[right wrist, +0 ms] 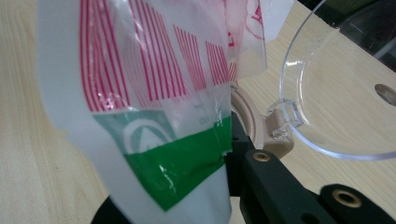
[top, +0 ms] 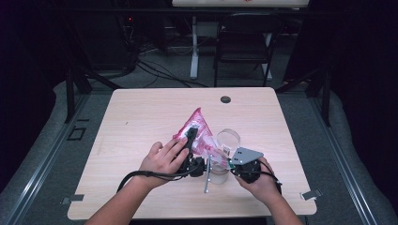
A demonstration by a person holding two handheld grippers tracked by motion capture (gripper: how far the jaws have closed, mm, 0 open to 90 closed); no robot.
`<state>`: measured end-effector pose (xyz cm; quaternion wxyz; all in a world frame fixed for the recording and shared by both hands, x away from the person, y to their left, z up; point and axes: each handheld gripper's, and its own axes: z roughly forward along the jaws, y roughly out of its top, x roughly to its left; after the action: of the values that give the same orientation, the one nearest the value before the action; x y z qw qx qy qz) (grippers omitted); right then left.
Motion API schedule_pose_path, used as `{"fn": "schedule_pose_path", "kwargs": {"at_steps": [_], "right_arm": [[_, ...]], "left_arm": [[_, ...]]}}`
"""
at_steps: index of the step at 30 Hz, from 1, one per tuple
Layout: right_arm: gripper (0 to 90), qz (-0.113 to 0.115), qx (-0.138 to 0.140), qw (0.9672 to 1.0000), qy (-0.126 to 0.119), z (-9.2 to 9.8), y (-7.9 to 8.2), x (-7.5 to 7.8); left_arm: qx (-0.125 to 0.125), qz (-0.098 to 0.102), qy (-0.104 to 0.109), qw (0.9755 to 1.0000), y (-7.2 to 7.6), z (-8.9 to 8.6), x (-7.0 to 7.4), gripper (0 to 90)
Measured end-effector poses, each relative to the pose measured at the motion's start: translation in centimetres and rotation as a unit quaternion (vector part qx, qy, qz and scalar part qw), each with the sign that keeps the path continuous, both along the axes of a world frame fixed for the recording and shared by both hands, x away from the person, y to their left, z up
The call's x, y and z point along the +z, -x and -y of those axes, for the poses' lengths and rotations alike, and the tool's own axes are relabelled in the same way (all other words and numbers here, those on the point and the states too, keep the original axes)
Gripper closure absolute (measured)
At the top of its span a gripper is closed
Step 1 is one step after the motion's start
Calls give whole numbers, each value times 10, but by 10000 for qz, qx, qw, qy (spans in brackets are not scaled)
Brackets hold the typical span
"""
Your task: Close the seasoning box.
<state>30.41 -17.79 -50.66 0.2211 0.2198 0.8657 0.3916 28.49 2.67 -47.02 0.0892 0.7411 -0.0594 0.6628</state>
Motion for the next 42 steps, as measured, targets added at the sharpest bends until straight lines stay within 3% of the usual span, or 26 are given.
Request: {"fn": "schedule_pose_path", "kwargs": {"at_steps": [5, 8, 13, 28, 42], "right_arm": [[900, 14, -20, 10000, -21, 0, 0, 0], [900, 20, -17, 10000, -28, 0, 0, 0], [900, 9, -27, 10000, -23, 0, 0, 0], [900, -16, -38, 10000, -24, 1, -1, 0], [897, 119, -41, 9999, -17, 0, 1, 0]], "left_arm": [[48, -32, -1, 10000, 1, 0, 0, 695], [-34, 85, -9, 10000, 2, 1, 1, 695], [29, 2, 19, 10000, 3, 1, 1, 696], [-64, 56, 26, 10000, 4, 2, 1, 697], [19, 58, -149, 9999, 5, 1, 2, 713]]}}
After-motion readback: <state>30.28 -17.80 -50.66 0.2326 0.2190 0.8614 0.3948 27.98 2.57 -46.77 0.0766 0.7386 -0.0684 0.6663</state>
